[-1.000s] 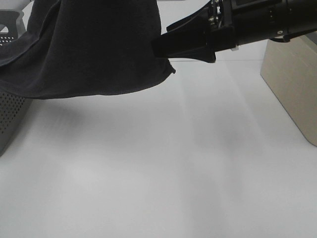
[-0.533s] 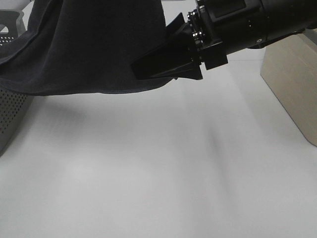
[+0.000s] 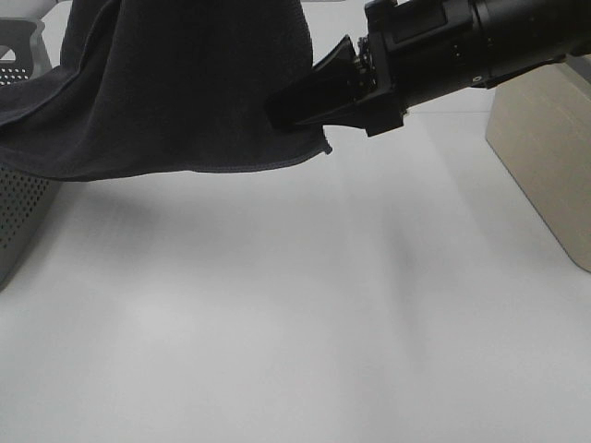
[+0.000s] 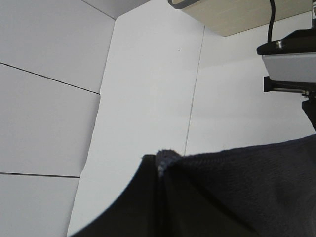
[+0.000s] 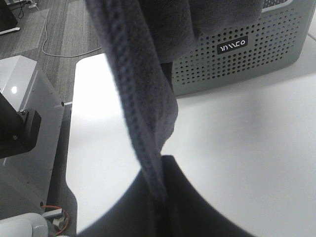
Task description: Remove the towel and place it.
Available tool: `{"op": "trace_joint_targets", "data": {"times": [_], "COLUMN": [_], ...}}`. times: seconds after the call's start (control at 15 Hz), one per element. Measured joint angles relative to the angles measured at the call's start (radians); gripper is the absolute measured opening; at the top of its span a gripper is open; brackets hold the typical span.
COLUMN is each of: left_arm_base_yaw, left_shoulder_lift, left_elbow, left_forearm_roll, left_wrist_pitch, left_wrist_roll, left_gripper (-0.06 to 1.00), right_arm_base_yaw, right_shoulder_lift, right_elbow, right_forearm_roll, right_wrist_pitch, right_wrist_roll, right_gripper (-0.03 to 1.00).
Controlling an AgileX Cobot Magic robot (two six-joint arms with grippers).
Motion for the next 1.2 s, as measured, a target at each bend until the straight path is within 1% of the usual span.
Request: {"op": "trace_joint_targets", "data": {"times": [0.13, 0.2, 0.27, 0.4, 0.47, 0.6, 0.67, 0.73, 0.8, 0.87, 1.0, 1.13, 1.2], "left_arm_base_yaw": [0.000, 0.000, 0.000, 0.006, 0.011, 0.043, 0.062, 0.098, 0.119, 0.136, 0.147, 0.147, 0.147], "left_shoulder_lift": [0.000, 0.000, 0.000, 0.002, 0.004, 0.023, 0.037, 0.057, 0.071, 0.082, 0.104, 0.118, 0.121], "left_elbow": [0.000, 0.000, 0.000, 0.000, 0.000, 0.000, 0.000, 0.000, 0.000, 0.000, 0.000, 0.000, 0.000], "left_forearm_roll": [0.000, 0.001, 0.001, 0.011, 0.012, 0.013, 0.013, 0.012, 0.012, 0.012, 0.029, 0.087, 0.102], "left_wrist_pitch": [0.015, 0.018, 0.018, 0.014, 0.008, -0.049, -0.085, -0.149, -0.200, -0.259, -0.381, -0.530, -0.569], "left_wrist_roll": [-0.008, -0.038, -0.053, -0.087, -0.093, -0.098, -0.099, -0.099, -0.100, -0.102, -0.102, -0.102, -0.102], "left_gripper": [0.00, 0.00, 0.00, 0.00, 0.00, 0.00, 0.00, 0.00, 0.00, 0.00, 0.00, 0.00, 0.00], "right_arm_base_yaw": [0.000, 0.000, 0.000, 0.000, 0.000, 0.001, 0.002, 0.002, 0.002, 0.002, 0.002, 0.002, 0.002], "right_shoulder_lift": [0.000, 0.000, 0.000, 0.000, 0.000, 0.000, 0.000, 0.000, 0.000, 0.000, 0.010, 0.044, 0.055], "right_elbow": [0.000, 0.000, -0.002, -0.037, -0.089, -0.219, -0.303, -0.427, -0.514, -0.588, -0.746, -0.902, -0.932], "right_forearm_roll": [0.038, 0.082, 0.085, 0.031, -0.052, -0.316, -0.474, -0.668, -0.793, -0.891, -1.034, -1.198, -1.231], "right_wrist_pitch": [-0.001, -0.011, -0.028, -0.046, -0.046, -0.041, -0.029, 0.020, 0.056, 0.075, 0.082, 0.087, 0.088], "right_wrist_roll": [0.000, 0.034, 0.075, 0.195, 0.317, 0.591, 0.744, 0.961, 1.044, 1.076, 1.094, 1.119, 1.129], "right_gripper": [0.02, 0.02, 0.02, 0.02, 0.02, 0.02, 0.02, 0.02, 0.02, 0.02, 0.02, 0.02, 0.02]}}
